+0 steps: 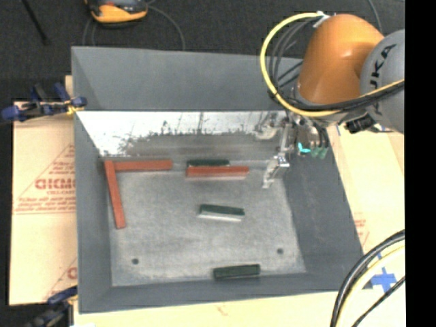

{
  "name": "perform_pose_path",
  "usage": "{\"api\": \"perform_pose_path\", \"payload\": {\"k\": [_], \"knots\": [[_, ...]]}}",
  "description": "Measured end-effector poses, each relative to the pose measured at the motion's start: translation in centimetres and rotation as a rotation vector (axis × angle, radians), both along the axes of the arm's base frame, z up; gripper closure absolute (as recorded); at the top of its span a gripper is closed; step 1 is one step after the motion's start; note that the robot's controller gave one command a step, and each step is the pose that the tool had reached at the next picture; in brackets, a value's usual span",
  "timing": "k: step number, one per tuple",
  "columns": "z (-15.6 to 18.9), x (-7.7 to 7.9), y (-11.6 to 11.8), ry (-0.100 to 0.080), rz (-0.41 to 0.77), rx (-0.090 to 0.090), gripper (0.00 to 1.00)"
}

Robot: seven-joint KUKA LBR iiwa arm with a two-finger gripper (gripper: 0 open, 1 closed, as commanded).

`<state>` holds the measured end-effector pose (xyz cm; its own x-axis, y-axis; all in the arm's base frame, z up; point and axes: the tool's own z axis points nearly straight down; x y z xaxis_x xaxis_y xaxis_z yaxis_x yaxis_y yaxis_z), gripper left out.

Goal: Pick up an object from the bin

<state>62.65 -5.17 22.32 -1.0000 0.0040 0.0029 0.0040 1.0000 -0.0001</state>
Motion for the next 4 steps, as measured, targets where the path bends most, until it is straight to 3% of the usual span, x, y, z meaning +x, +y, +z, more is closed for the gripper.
{"api": "perform_pose_path", "payload": {"k": [1,2,3,4], "knots": [[0.5,0.1,0.0,-0.008,0.001,-0.001,0.00],[-6.2,1.1,2.0,-0.013,-0.010,0.001,0.00],[-7.7,1.3,4.4,-0.001,-0.064,0.001,0.00],[-7.6,-2.5,5.9,-0.007,-0.081,0.002,0.00]]}}
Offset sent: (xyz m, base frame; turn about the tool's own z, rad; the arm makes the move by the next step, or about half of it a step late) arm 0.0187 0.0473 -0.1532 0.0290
